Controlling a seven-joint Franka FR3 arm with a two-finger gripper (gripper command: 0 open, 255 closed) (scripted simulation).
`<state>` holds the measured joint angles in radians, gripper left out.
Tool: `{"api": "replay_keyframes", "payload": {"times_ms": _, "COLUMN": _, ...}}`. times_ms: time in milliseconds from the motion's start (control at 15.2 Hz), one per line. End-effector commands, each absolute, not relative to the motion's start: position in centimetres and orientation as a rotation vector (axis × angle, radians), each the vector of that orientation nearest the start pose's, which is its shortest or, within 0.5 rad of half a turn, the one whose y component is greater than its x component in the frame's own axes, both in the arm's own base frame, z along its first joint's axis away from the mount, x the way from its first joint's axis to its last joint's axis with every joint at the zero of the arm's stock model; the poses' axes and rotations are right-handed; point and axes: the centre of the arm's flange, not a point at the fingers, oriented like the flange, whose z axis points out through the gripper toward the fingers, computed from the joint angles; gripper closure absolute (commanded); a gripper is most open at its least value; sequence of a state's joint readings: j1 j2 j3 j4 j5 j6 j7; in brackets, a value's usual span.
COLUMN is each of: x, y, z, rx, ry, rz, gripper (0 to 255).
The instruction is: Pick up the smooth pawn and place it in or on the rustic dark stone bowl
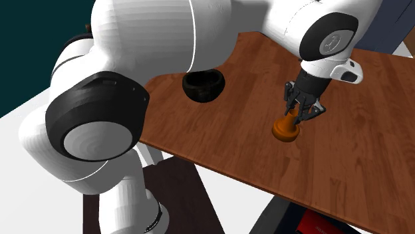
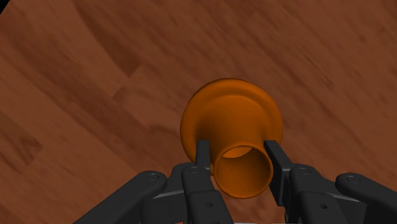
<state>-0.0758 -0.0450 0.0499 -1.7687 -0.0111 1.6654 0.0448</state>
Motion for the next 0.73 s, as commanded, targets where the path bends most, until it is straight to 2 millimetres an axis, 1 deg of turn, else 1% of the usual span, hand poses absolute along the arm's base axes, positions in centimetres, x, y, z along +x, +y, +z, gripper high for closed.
{"api": "replay_keyframes", "payload": {"times_ms": 0, "x": 54.2, "y": -1.5, "z": 56.3, "rx": -3.152, "ry": 0.11, "rz": 0.092, "gripper": 255}}
{"api": "replay_keyframes", "payload": {"times_ms": 462, "x": 54.2, "y": -1.5, "z": 56.3, "rx": -3.152, "ry": 0.11, "rz": 0.092, "gripper": 255}}
{"api": "replay_keyframes", "payload": {"times_ms": 660, "x": 54.2, "y": -1.5, "z": 57.9, "rx": -3.152, "ry": 0.11, "rz": 0.092, "gripper": 255}}
